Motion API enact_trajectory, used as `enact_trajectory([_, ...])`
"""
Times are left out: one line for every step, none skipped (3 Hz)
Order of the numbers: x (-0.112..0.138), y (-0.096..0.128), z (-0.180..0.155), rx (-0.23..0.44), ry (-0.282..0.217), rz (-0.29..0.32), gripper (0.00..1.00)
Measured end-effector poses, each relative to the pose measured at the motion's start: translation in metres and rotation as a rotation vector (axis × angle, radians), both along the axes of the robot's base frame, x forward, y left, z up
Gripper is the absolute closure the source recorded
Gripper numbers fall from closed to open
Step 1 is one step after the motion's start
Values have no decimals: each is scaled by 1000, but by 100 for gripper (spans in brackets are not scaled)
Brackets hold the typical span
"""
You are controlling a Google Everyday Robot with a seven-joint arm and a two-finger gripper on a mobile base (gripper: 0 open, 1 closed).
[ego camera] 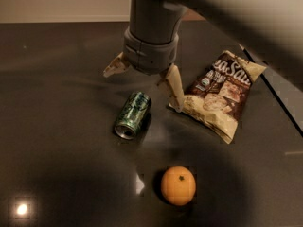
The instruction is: Place green can upright
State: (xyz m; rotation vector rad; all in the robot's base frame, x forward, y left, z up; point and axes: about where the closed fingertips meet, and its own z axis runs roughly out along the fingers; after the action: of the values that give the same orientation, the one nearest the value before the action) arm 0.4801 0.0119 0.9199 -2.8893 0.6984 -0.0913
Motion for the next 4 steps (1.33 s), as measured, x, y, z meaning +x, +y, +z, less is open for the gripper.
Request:
enact_trajectory([-2, 9, -18, -38, 2, 86, 0])
enact_trajectory([-3, 11, -38, -90, 5, 119, 0])
enact_trajectory([-4, 13, -54, -128, 14, 129, 0])
enact_trajectory([-4, 16, -67, -157, 21, 124, 0])
